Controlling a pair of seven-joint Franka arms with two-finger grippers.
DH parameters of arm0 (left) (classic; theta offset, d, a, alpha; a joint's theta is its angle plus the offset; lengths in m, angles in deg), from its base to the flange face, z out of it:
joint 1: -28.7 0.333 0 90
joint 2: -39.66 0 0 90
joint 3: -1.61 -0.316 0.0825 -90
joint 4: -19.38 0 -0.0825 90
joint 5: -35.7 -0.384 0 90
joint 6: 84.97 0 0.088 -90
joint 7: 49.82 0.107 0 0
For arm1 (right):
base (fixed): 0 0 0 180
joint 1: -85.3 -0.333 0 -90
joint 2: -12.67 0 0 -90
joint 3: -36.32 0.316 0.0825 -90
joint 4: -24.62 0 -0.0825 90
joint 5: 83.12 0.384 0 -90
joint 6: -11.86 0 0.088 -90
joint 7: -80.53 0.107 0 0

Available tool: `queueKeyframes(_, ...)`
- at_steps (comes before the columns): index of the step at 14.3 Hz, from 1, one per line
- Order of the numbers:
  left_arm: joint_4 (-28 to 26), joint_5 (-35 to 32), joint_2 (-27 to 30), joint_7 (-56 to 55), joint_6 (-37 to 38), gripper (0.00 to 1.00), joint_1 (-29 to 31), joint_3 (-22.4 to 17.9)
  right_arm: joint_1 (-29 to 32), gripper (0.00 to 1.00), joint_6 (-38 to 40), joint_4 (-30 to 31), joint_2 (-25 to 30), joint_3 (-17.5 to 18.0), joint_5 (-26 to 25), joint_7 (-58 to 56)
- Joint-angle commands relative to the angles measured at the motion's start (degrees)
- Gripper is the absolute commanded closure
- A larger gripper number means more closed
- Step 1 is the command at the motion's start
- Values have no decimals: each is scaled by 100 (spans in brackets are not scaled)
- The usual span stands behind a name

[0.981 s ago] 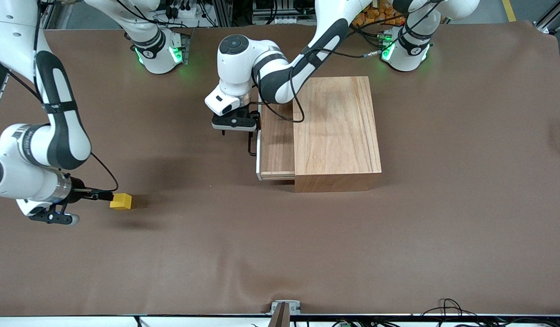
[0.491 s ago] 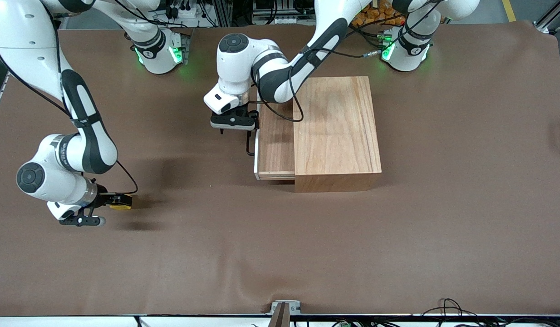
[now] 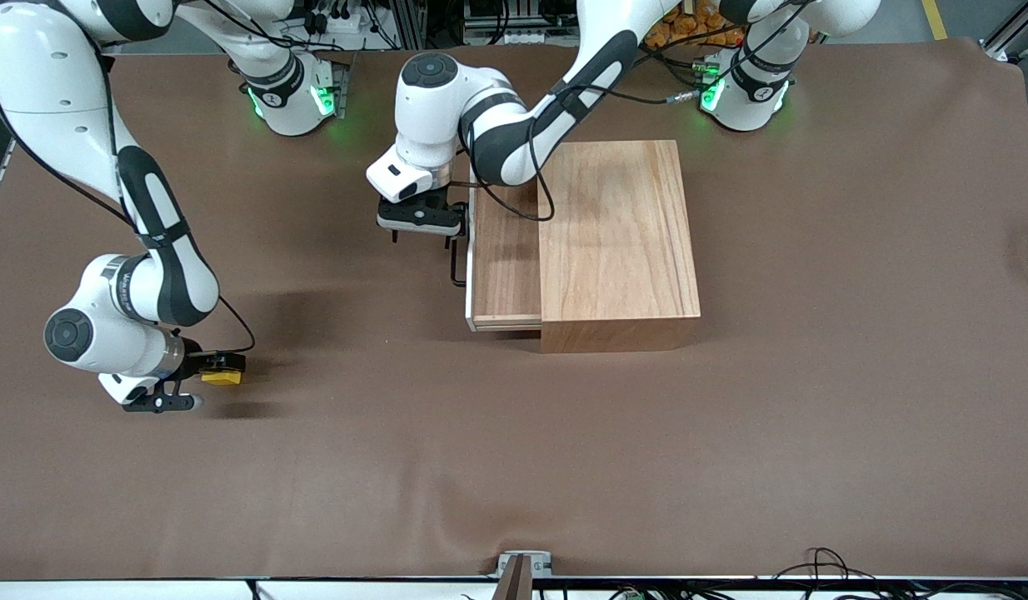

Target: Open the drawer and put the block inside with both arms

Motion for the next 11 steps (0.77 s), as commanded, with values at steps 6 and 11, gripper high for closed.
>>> queueKeyframes(6,-26,577,917,37,795,0,391,-14,64,75,-185,-18,-43,60,32,-73)
queueKeyframes(11,-52,604,1419,308,1569,0,672,-23,-6,82,331,-219,492,60,23,-82)
